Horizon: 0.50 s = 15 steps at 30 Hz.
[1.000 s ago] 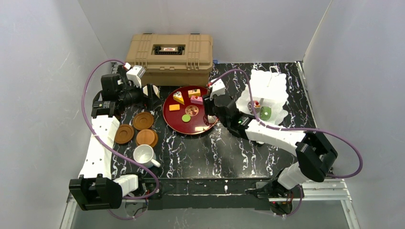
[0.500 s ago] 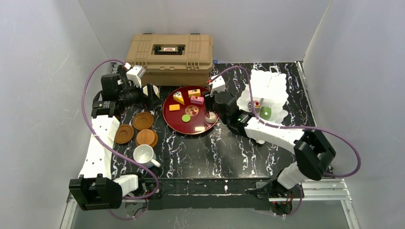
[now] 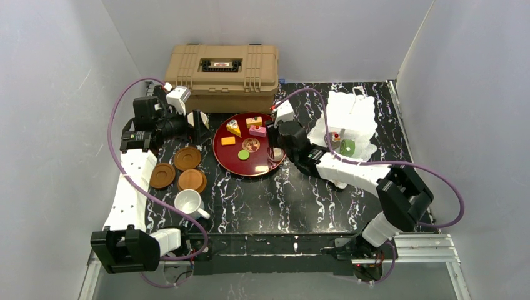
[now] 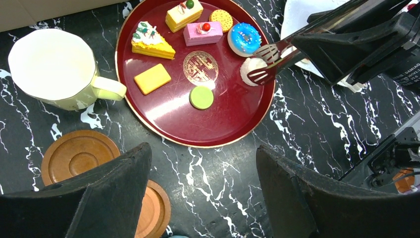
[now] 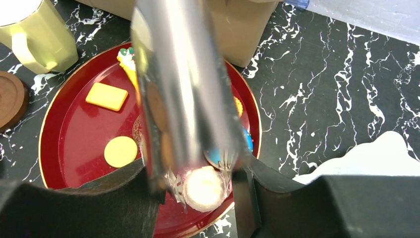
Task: Serve the afternoon tea
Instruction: Pick up the desert from the tray.
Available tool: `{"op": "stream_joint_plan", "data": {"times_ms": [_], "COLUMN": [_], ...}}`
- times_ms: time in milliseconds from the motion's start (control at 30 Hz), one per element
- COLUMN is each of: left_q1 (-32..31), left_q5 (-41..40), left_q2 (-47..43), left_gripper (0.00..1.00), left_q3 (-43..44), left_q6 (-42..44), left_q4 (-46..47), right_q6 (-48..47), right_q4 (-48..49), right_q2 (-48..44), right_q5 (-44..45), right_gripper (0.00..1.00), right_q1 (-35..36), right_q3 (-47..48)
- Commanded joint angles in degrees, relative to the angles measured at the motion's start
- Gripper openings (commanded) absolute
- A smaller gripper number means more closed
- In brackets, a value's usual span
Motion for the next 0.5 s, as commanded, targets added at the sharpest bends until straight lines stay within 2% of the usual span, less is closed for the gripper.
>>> {"op": "stream_joint_plan", "data": {"times_ms": [0, 267, 467], "left_q1": [0.0, 0.1, 0.0], "left_q5": [0.5, 0.1, 0.5], "left_q2": [-0.1, -0.6, -0.5], "left_gripper": [0.75, 0.75, 0.75], "left_q3": [1.7, 1.5, 1.6], "left_q6": [0.4, 0.5, 0.4], "left_q4": [-1.3, -1.3, -1.3], "right_q6": [1.7, 2.6, 1.6], "right_q4": [3.5, 4.8, 5.6], "right_q2": [1.1, 2.9, 0.5], "right_q5": [-0.8, -0.7, 0.6], "right_gripper": [0.54, 0.47, 0.29], "right_q1": [-0.2, -0.2, -0.2], "right_q3": [-0.6, -1.6, -3.0]}}
